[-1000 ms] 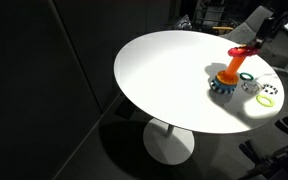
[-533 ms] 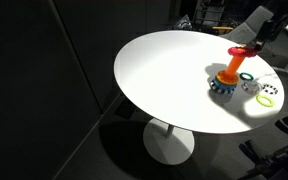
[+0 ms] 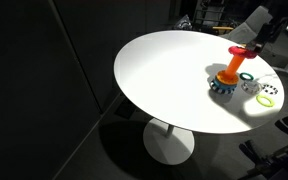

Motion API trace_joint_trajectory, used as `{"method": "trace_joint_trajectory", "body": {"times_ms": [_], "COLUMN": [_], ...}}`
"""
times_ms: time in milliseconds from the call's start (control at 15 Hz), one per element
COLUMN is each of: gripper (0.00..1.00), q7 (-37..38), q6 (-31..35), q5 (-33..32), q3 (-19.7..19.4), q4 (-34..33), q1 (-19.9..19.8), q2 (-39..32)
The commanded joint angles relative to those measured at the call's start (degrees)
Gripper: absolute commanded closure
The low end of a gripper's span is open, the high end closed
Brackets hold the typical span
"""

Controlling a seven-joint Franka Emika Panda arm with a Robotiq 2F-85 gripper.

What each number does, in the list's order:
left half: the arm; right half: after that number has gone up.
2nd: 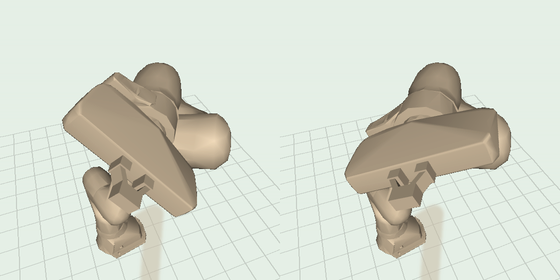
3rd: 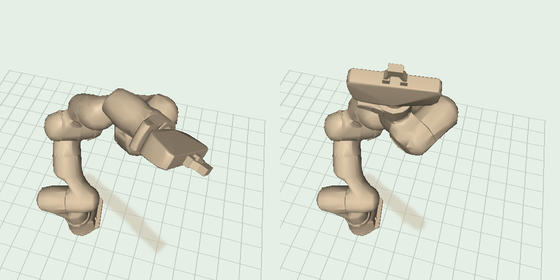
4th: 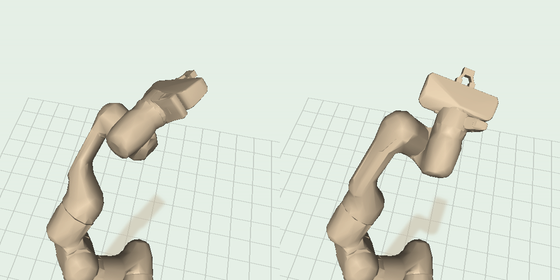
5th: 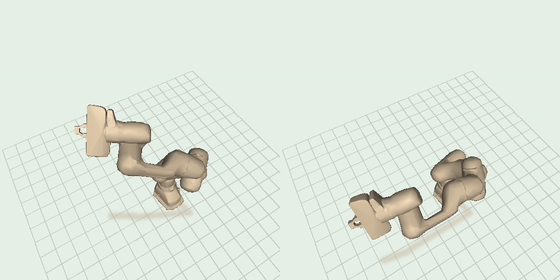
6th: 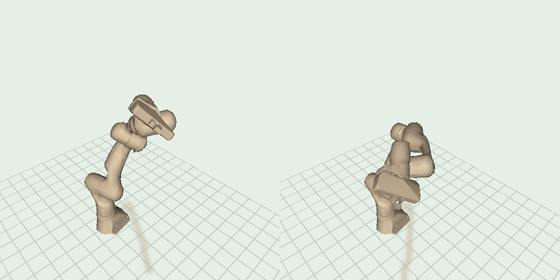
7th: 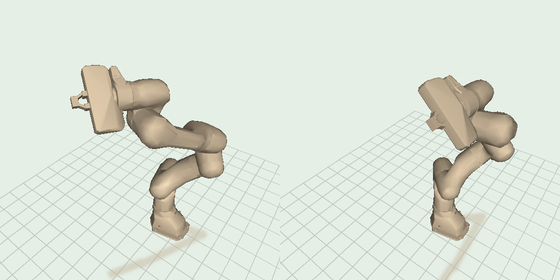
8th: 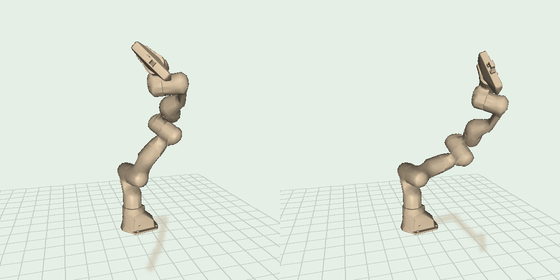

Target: Put the pink circular object on the orange object

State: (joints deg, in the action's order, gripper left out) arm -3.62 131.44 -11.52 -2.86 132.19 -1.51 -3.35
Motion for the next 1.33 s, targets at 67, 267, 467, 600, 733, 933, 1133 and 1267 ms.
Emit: {"method": "trace_joint_trajectory", "body": {"times_ms": [67,267,467,600,733,933,1133,1267], "gripper": [0.00,0.00,0.00,0.00,0.00,0.00,0.00,0.00], "q7": [0.2,0.3,0.1,0.2,0.3,0.3,-0.6,-2.2], "q6": [0.2,0.1,-0.2,-0.2,-0.1,0.0,-0.3,-1.1], "q5": [0.4,0.6,1.3,1.4,1.4,1.5,2.3,4.1], "q3": [0.2,0.2,0.5,0.7,0.9,1.1,1.2,1.3], "q4": [0.0,-0.4,-1.0,-1.3,-1.5,-2.0,-1.9,-1.7], "q1": [-0.3,-0.2,0.0,0.2,0.4,0.4,0.3,0.1], "q2": [0.0,-0.2,-0.3,-0.4,-0.6,-1.1,-1.0,-0.6]}}
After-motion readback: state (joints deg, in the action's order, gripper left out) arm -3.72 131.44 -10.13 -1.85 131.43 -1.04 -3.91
